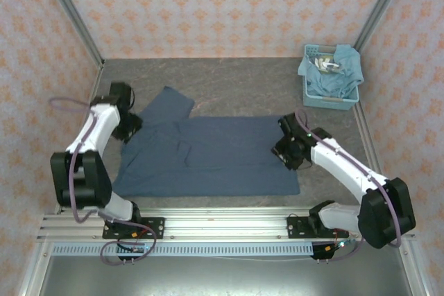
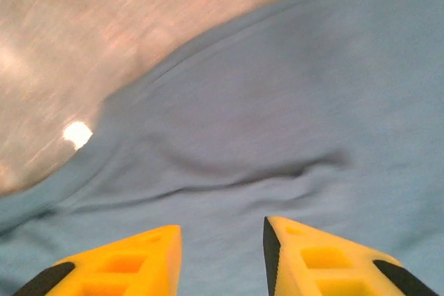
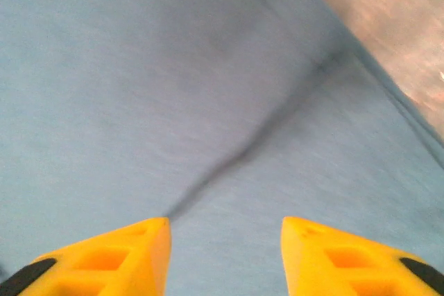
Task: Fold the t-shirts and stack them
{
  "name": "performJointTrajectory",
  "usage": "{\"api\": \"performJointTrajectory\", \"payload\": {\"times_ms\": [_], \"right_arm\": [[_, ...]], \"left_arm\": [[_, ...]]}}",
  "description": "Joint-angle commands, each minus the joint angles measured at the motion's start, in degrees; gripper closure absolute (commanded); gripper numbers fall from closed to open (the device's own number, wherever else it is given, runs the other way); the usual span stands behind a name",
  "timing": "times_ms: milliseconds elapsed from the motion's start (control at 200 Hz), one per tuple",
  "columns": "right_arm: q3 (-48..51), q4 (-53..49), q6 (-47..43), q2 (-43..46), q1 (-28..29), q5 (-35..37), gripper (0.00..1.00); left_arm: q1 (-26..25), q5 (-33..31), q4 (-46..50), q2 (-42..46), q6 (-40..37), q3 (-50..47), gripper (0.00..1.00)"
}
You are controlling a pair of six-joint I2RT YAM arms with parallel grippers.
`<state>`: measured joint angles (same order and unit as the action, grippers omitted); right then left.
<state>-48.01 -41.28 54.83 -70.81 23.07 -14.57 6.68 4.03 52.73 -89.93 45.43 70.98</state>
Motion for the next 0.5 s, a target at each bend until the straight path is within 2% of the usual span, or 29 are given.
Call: {"api": "performJointTrajectory", "payload": {"times_ms": [0, 125, 215, 335, 490], "right_arm": [[-6.7, 7.67, -10.28, -6.04, -3.6, -1.39, 0.51], [-16.07, 12.34, -18.13, -14.46, -6.29, -7.01, 0.45], [-21.94, 12.17, -20.91, -19.86, -8.04, -9.44, 0.43], [-27.53, 11.01, -21.71, -25.75, -10.48, -10.07, 0.43], [-29.83, 11.15, -20.9, -28.79, -11.47, -10.35, 0.44]], "left_arm": [[-2.23, -0.14, -0.35, -10.26, -3.08, 10.76, 0.58], [-4.24, 0.1, -1.67, -21.77, -4.12, 24.32, 0.49], [-4.96, 0.71, -2.85, -29.25, -3.79, 33.54, 0.41], [-5.69, 0.49, -2.47, -38.49, -3.05, 45.73, 0.39], [-6.54, -0.29, 0.11, -49.6, -2.57, 60.78, 0.39]]}}
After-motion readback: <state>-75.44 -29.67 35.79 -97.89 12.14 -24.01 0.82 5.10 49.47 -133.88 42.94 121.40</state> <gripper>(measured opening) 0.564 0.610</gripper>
